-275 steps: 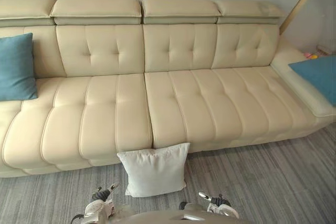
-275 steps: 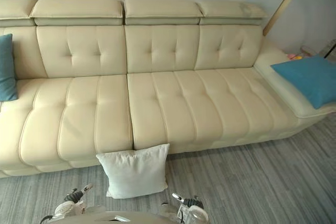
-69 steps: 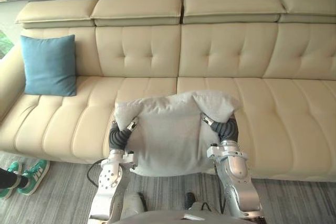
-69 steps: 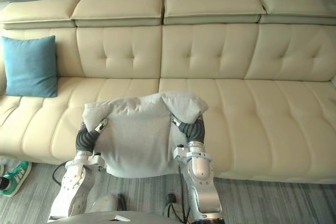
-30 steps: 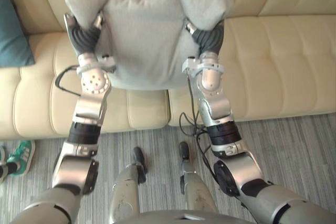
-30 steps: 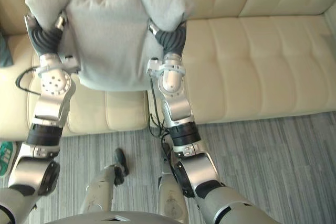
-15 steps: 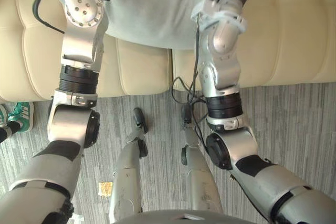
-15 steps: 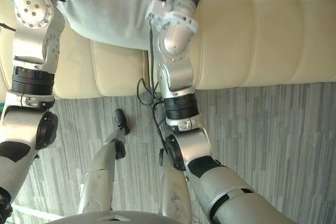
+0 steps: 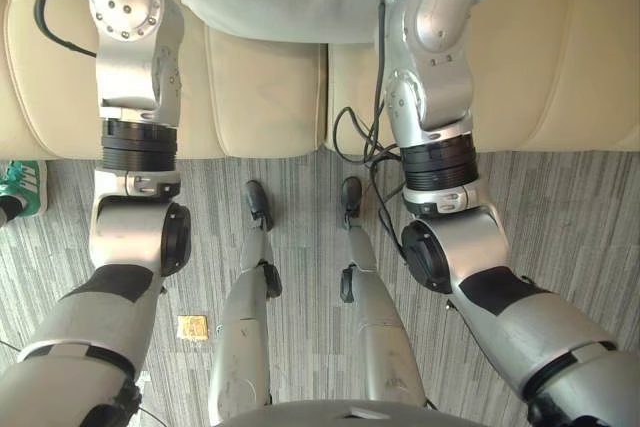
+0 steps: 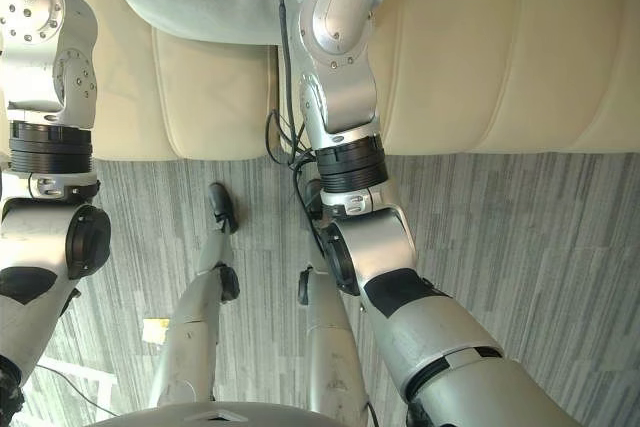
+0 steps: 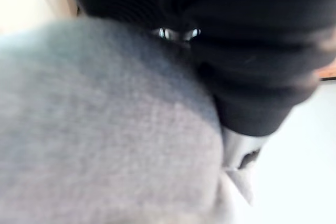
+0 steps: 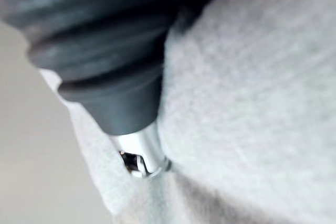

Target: Pick up cushions and gather them together orderly.

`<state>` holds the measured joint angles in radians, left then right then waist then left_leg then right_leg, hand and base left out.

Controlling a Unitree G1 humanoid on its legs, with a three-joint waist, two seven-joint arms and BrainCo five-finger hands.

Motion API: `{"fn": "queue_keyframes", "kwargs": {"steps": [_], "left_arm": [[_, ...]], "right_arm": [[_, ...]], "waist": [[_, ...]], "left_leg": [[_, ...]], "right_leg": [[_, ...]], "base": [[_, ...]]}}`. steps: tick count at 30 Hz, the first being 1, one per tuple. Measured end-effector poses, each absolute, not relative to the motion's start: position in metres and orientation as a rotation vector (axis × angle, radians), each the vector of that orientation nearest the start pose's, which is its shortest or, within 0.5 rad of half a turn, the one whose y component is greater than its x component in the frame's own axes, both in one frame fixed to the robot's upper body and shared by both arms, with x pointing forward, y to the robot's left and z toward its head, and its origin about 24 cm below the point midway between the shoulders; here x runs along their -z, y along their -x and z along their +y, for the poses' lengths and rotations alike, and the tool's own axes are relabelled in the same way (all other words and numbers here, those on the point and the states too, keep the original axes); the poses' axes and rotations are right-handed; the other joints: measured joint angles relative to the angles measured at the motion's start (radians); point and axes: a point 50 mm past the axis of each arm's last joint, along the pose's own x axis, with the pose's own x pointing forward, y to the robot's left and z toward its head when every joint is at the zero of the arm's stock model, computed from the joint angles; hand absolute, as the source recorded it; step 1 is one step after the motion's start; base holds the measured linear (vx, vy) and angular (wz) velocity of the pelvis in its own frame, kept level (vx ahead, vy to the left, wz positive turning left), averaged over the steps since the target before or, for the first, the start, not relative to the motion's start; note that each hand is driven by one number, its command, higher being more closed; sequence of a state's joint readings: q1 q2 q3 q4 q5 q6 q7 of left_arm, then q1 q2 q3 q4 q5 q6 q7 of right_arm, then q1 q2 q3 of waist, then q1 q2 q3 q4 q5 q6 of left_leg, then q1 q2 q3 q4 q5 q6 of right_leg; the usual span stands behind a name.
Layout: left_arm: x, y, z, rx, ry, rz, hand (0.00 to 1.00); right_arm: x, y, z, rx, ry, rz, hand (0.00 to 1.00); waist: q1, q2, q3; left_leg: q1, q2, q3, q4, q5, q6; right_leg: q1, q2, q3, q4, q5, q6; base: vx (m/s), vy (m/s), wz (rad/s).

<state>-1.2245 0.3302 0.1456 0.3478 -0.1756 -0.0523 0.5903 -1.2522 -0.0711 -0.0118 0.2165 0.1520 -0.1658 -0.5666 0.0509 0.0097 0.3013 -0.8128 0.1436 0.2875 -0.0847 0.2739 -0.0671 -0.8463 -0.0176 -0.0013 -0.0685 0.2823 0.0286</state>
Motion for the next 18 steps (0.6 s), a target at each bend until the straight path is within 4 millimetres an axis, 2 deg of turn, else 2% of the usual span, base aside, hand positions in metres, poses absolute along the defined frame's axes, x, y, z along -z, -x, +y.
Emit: {"fn": "queue_keyframes", "kwargs": {"steps": [5,9,13,18], "left_arm": [[-0.369,-0.347,0.202,-0.523,0.309,-0.871,0.00],[-0.366,-0.353,0.217,-0.533,0.252,-0.831,0.00],[-0.360,-0.360,0.233,-0.537,0.195,-0.776,0.00],[-0.351,-0.366,0.250,-0.544,0.172,-0.711,0.00]], "right_arm": [[-0.394,-0.317,-0.097,0.158,-0.353,-1.097,0.00],[-0.398,-0.325,-0.102,0.147,-0.290,-1.083,0.00],[-0.395,-0.339,-0.116,0.149,-0.216,-1.031,0.00],[-0.409,-0.354,-0.141,0.138,-0.203,-0.949,0.00]], "waist": [[0.002,0.000,0.000],[0.002,0.000,0.000],[0.001,0.000,0.000],[0.004,0.000,0.000]], "left_leg": [[-0.026,0.012,-0.016,0.005,0.029,-0.011],[-0.026,0.019,-0.016,0.005,0.034,-0.018],[-0.026,0.025,-0.027,0.005,0.038,-0.024],[-0.026,0.025,-0.038,0.005,0.043,-0.025]], "right_leg": [[-0.016,0.014,-0.024,0.000,-0.004,-0.011],[-0.016,0.018,-0.025,0.000,-0.004,-0.011],[-0.016,0.024,-0.039,0.012,-0.010,-0.020],[-0.015,0.023,-0.049,0.019,-0.010,-0.021]], "base": [[0.00,0.058,0.06],[-0.01,0.081,-0.01],[-0.04,0.093,0.03],[-0.04,0.097,0.06]]}}
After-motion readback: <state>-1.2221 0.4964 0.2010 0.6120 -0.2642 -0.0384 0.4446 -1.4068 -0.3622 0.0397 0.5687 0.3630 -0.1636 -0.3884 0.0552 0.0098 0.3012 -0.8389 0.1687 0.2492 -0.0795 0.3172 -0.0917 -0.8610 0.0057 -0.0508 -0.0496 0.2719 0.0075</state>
